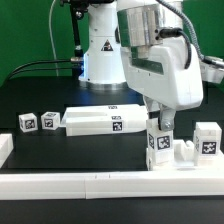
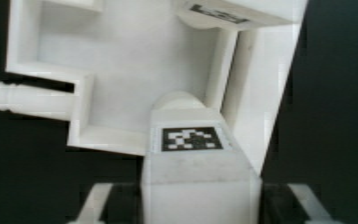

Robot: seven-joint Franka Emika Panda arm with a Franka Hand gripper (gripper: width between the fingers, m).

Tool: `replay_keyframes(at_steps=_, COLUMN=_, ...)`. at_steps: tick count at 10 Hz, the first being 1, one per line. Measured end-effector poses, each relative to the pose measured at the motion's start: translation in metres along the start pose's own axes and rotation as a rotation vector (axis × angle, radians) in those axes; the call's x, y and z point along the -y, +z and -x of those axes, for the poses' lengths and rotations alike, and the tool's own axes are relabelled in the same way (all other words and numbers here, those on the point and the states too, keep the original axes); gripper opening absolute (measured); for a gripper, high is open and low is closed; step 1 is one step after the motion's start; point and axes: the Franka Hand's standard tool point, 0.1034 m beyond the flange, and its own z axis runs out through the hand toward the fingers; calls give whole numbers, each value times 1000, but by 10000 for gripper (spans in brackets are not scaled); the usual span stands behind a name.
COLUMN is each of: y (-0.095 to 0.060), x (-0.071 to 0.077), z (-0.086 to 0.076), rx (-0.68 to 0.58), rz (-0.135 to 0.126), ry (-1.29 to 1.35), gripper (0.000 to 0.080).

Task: Assemble chair

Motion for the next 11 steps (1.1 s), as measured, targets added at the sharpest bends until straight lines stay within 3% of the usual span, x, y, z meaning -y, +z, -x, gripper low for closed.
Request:
replay_keyframes(at_steps=1, y=-1, x=-1, z=-2, rx=-1, rz=1, ry=-185, gripper=549)
replay_keyframes(at_steps=2, y=-3, x=0, z=-2, rx=-3, rz=1, ry=-315, gripper=549)
replay_keyframes(at_steps=3, y=-4, x=-1, z=1, rx=-1, rz=2, ry=-365, gripper=628)
replay_keyframes(at_steps=6, y=-3, x=-2, z=-1, rx=-3, rz=3, ry=-579, gripper=643)
replay_keyframes(at_steps=9, y=3, x=-4, z=-6, rx=-13, rz=42, ry=-1092, gripper=648)
replay_keyframes(at_steps=11, y=6, x=-5, z=-5, rx=-10, rz=52, ry=-1126, gripper=635)
